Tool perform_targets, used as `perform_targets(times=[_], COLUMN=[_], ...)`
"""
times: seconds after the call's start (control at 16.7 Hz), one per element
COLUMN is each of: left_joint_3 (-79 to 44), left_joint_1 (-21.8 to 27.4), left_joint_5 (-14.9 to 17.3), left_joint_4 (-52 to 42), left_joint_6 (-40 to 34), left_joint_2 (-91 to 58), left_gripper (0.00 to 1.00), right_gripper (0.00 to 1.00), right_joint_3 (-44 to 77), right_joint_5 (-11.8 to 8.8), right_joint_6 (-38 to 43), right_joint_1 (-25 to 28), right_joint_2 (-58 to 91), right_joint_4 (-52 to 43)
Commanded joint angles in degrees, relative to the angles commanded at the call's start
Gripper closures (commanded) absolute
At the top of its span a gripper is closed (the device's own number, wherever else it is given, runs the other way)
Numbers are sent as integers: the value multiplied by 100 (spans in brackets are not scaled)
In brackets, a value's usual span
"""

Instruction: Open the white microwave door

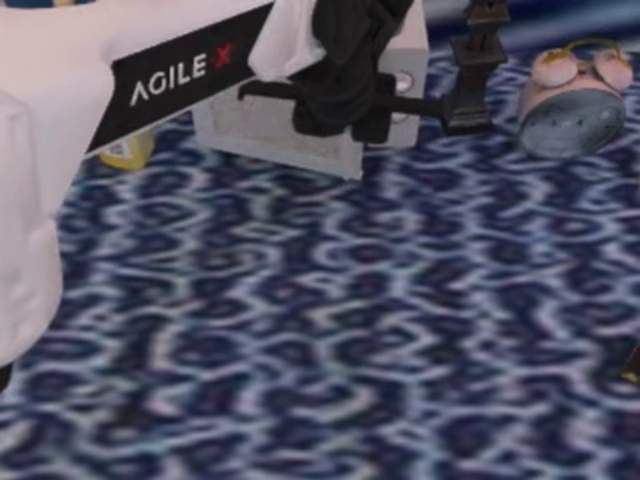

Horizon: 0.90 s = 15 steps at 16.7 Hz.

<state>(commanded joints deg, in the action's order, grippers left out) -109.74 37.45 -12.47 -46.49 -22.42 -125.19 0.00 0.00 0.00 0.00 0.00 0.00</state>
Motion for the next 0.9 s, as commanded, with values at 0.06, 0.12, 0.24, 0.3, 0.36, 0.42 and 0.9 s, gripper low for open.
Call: perform_targets(times=[0.06,0.12,0.24,0.3,0.36,0.42,0.9], left_joint_3=[77,105,105,105,105,105,105], left_joint_1=[-10,-13,-13,-13,-13,-13,-13], left_joint_5=[19,26,26,26,26,26,26], left_joint_4=[37,49,49,49,49,49,49], left_joint_6=[51,70,70,70,70,70,70], left_joint_2=[44,58,58,58,58,58,58], left_gripper=[100,100,100,100,100,100,100], right_gripper=[0,0,0,0,0,0,0], right_joint_3=[0,0,0,0,0,0,0], right_joint_5=[0,0,0,0,0,0,0], right_joint_6=[0,0,0,0,0,0,0], right_joint_1=[0,0,0,0,0,0,0], right_joint_2=[0,0,0,0,0,0,0], right_joint_4=[0,0,0,0,0,0,0])
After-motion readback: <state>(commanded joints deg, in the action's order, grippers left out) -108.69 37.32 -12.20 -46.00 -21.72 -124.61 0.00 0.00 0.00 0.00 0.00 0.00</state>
